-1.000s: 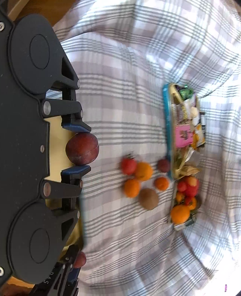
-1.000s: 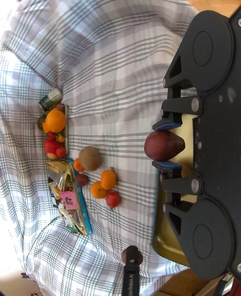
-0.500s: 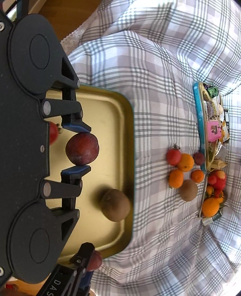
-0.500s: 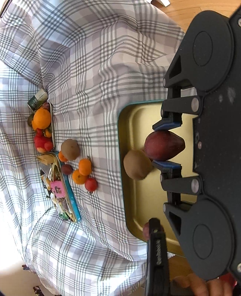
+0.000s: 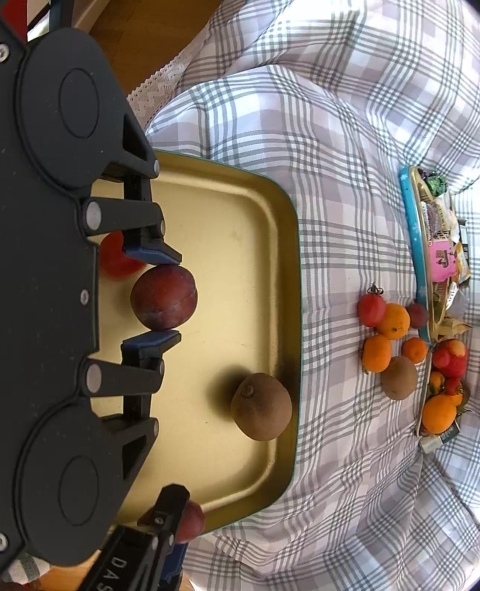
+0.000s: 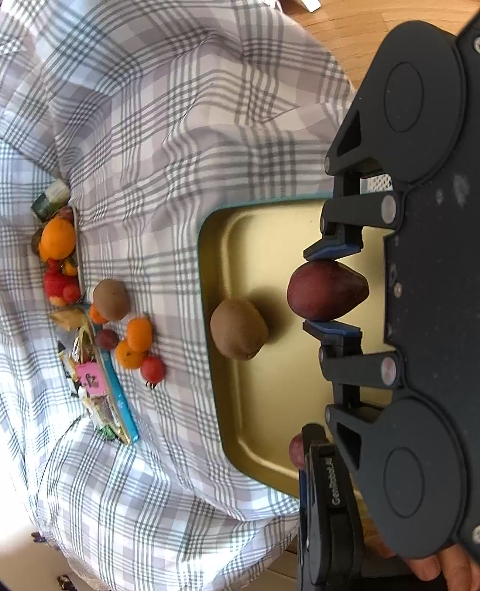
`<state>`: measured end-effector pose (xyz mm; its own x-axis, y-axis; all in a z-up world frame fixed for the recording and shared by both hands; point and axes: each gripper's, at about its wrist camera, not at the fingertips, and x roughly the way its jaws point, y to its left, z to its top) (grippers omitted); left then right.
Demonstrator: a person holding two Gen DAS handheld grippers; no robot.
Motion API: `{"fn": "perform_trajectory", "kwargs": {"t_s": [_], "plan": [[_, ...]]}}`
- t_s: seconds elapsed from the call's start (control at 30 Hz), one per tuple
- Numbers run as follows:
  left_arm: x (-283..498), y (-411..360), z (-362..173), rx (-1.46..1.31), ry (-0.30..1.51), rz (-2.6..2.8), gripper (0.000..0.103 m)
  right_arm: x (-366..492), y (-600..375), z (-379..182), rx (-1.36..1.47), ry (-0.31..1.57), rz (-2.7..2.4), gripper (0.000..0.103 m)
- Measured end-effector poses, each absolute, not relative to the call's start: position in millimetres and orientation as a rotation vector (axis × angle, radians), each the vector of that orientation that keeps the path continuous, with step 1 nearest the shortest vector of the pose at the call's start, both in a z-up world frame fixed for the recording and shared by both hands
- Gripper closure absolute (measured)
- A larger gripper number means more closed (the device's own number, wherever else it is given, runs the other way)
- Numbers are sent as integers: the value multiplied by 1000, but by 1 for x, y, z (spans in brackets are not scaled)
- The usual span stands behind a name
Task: Organize fruits
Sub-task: 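Open the right tool to drop its plum while the left tool releases its plum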
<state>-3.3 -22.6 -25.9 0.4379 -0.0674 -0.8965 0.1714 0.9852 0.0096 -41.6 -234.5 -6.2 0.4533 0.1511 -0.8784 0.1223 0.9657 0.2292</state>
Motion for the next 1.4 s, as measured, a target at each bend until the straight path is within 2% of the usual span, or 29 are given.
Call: {"fn": "perform_trajectory", "kwargs": {"t_s": [1.13, 1.4], "plan": [[-11, 0, -6, 30, 1087, -78, 55, -40, -227, 18, 191, 1076, 15, 66], [-12, 11, -8, 11, 1110, -62, 55, -41, -218, 13, 145, 1115, 27, 62]]}}
